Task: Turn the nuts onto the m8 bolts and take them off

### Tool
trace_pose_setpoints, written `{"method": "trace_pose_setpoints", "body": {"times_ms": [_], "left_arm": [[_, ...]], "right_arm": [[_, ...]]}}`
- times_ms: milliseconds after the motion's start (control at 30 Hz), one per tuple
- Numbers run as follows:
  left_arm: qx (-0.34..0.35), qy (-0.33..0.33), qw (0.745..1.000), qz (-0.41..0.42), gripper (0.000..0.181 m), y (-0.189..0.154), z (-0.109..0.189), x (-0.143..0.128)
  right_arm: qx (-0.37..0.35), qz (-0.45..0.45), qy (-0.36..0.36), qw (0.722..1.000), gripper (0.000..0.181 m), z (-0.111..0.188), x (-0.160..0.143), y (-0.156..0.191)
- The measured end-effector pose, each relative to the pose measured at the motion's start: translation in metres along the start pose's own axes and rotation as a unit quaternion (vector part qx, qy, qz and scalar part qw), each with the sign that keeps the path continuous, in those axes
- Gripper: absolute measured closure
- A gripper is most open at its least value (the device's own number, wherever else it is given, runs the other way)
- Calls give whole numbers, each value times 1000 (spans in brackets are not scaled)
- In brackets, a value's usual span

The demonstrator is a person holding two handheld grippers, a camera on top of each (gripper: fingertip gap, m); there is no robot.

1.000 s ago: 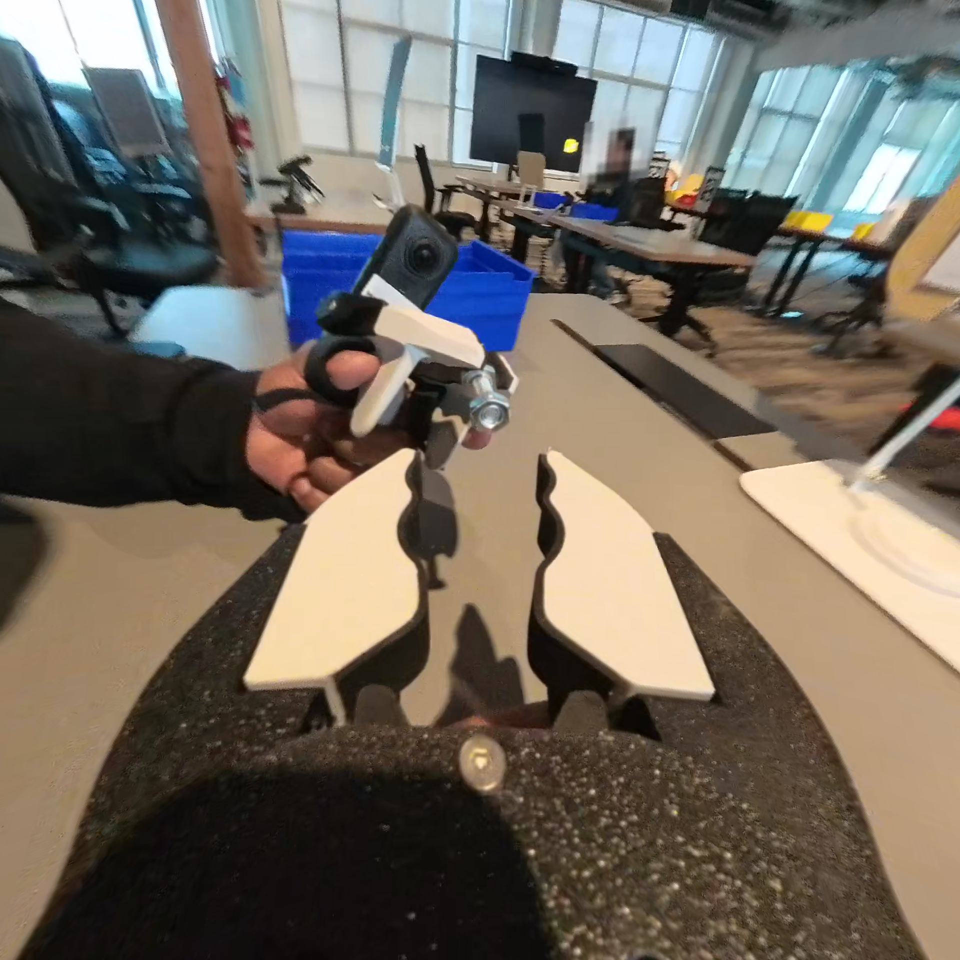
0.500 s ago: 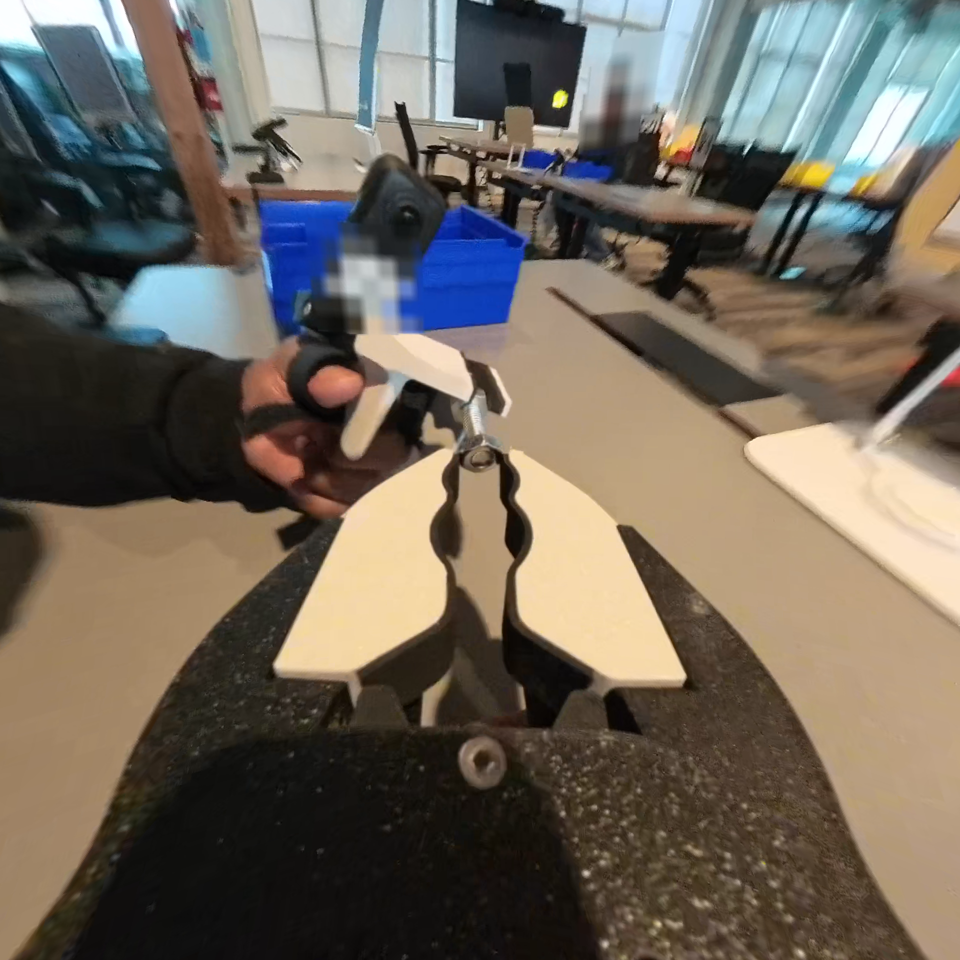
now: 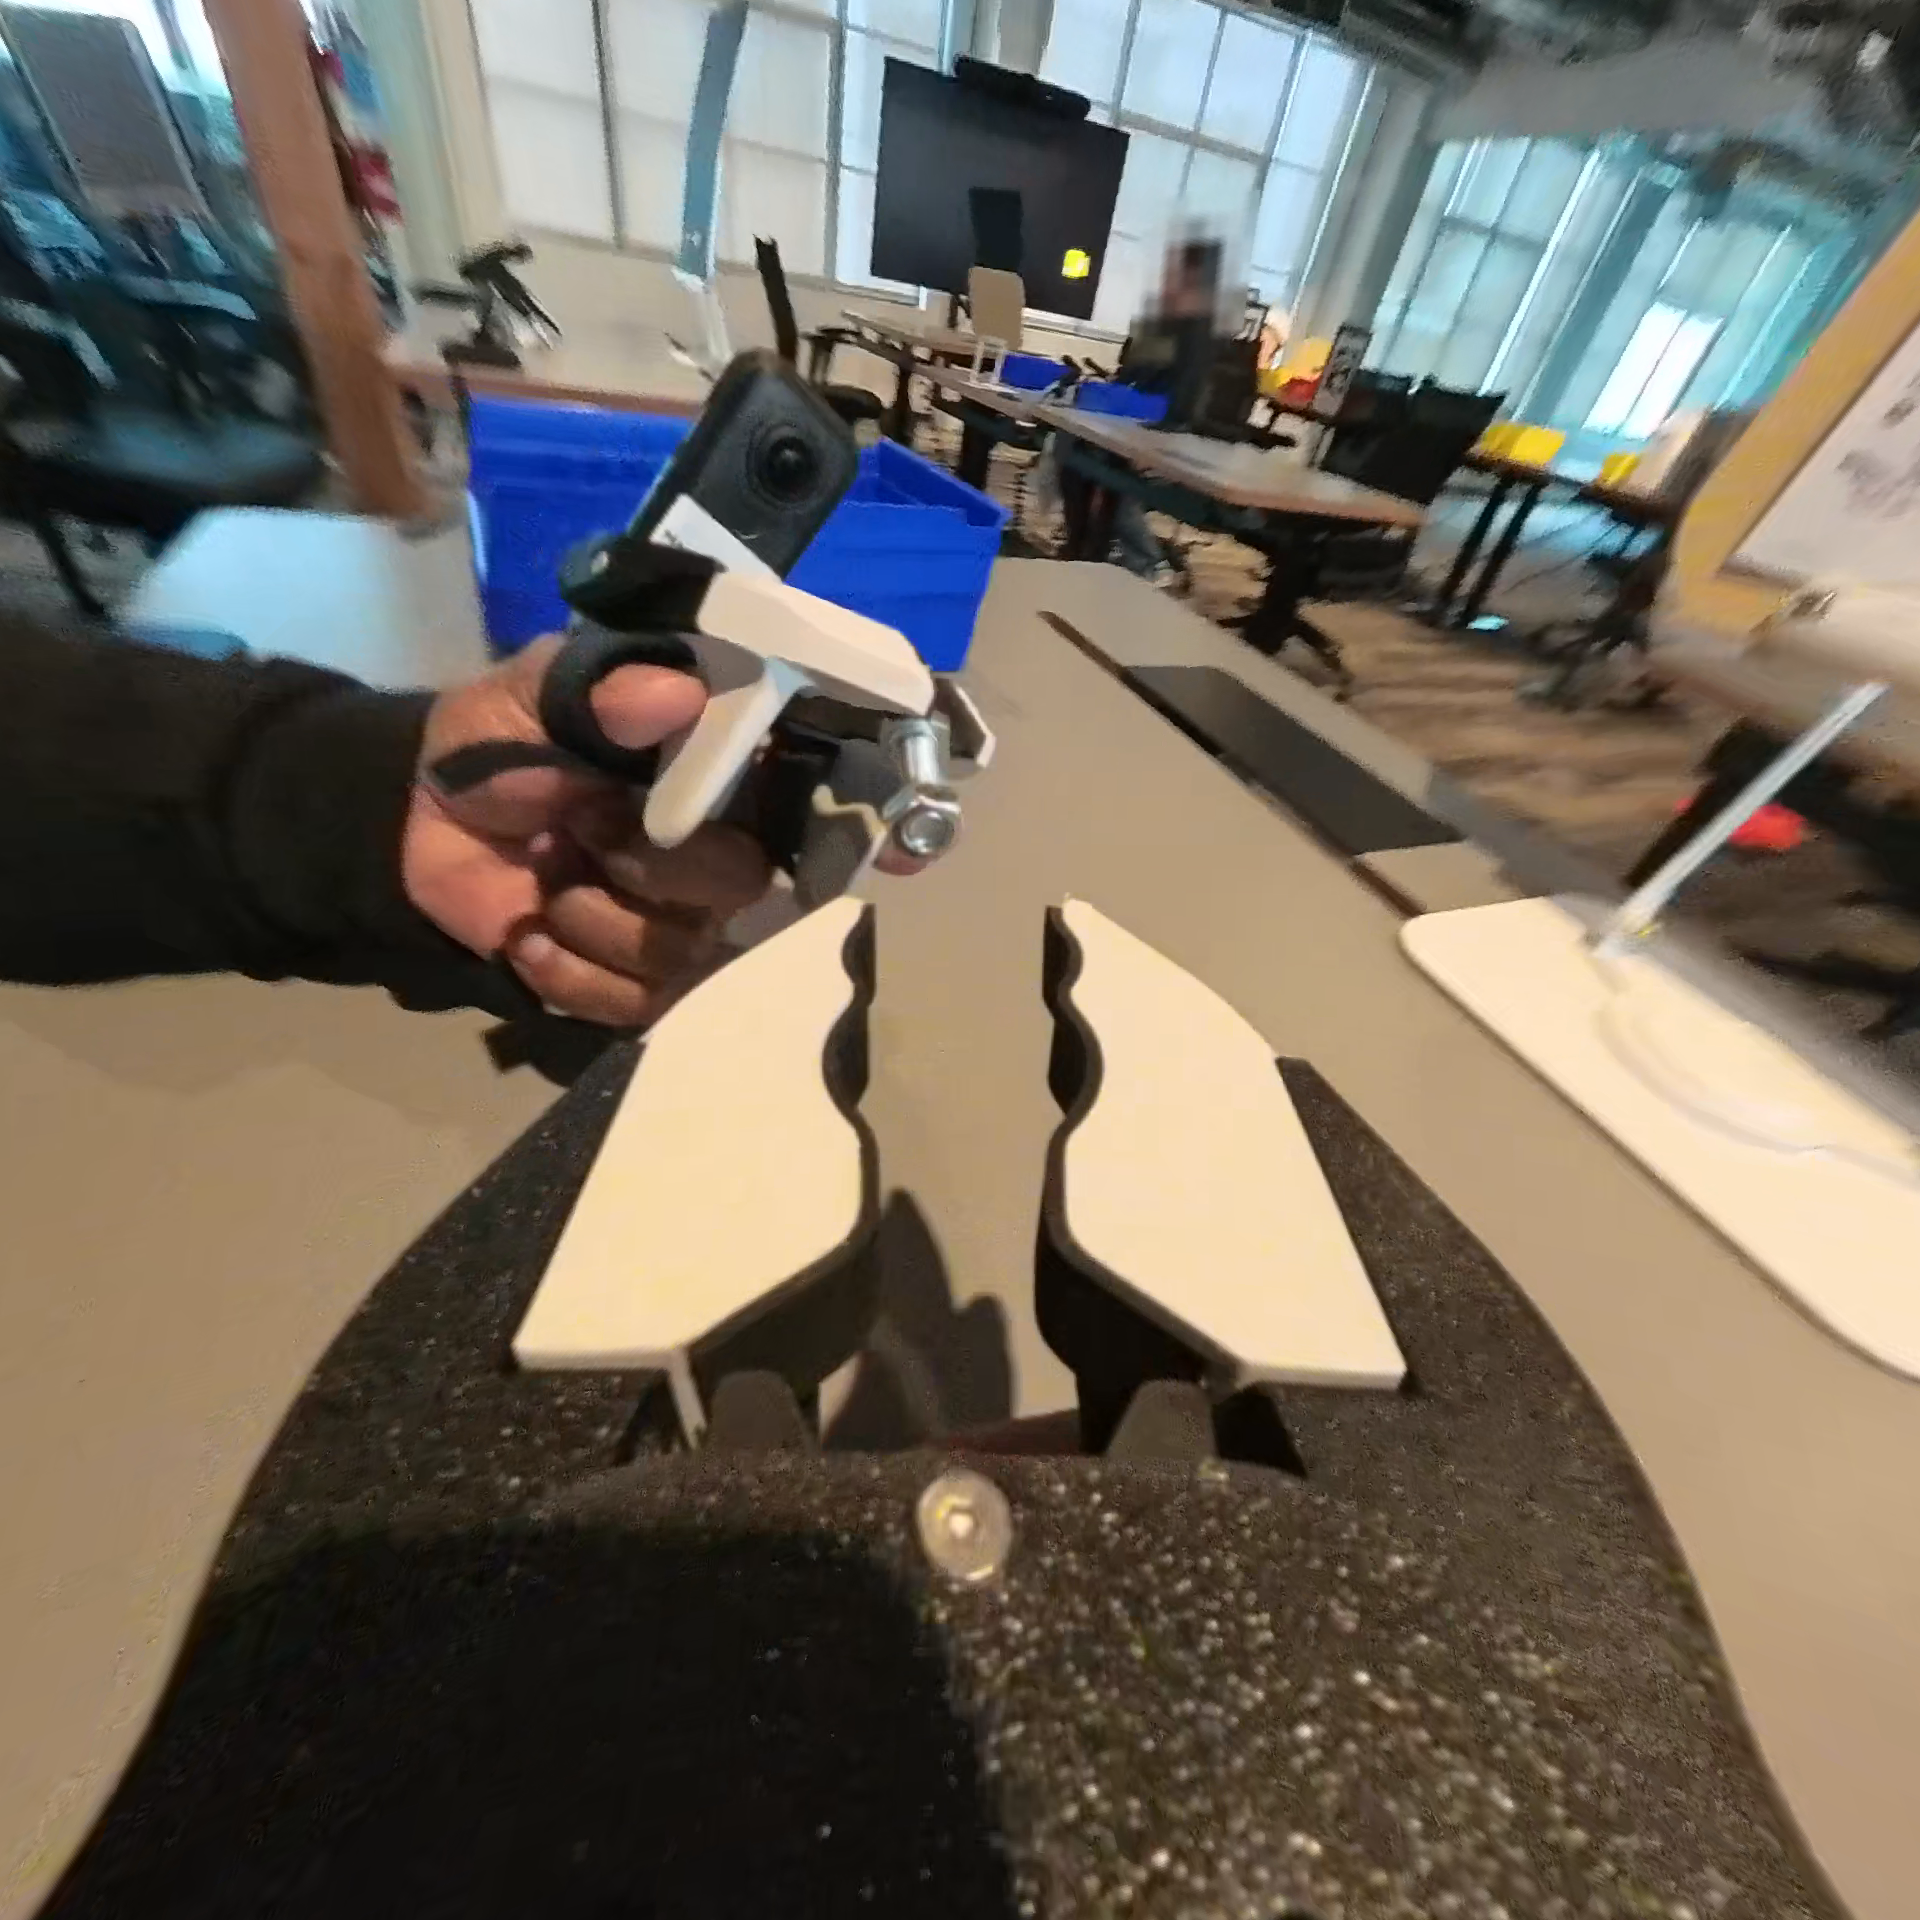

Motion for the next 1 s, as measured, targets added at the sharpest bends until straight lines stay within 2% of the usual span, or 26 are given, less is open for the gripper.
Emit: {"method": "trace_pose_setpoints", "body": {"times_ms": [133,233,333,400,467,567,633,667,700,800,867,933,1000], "left_arm": [[-10,14,999,40,169,2,-4,-7],[-10,24,998,50,169,3,-5,-10],[-5,27,999,44,169,4,-6,-12],[-1,24,999,28,169,4,-6,-12],[5,22,1000,-21,169,1,-5,-10],[20,27,994,-108,169,-4,-4,-9],[38,22,989,-140,171,-2,-5,-9],[37,13,990,-132,172,-2,-5,-8],[25,-1,994,-110,181,-4,-4,-6],[-13,-40,999,-26,181,-5,0,3],[4,-36,999,-13,181,2,1,2],[39,-22,999,-25,181,12,0,-2],[41,-28,999,-23,181,12,1,0]], "right_arm": [[-15,87,2,996,150,0,5,8],[-19,99,4,995,157,-1,6,10],[-13,74,4,997,167,-2,5,11],[-1,23,4,1000,167,-4,5,10],[26,-82,-10,996,167,-5,6,8],[96,-290,-57,950,167,-7,4,5],[113,-360,-92,921,164,-6,2,1],[110,-366,-104,918,157,-5,1,-2],[102,-353,-108,924,151,-4,1,-4],[66,-242,-78,965,144,-3,2,-3],[46,-176,-42,982,145,-4,0,0],[31,-144,-14,989,145,-7,-7,2],[10,-128,2,992,147,-8,-18,-1]]}}
Point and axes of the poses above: each gripper's, where its closed fingertips meet, z back along the fingers, x out of its top, y = z × x across the jaws, the point moved 4 cm from there along z, back along the fingers, and after that the axes turned 14 degrees about z, right-handed, at the moved point
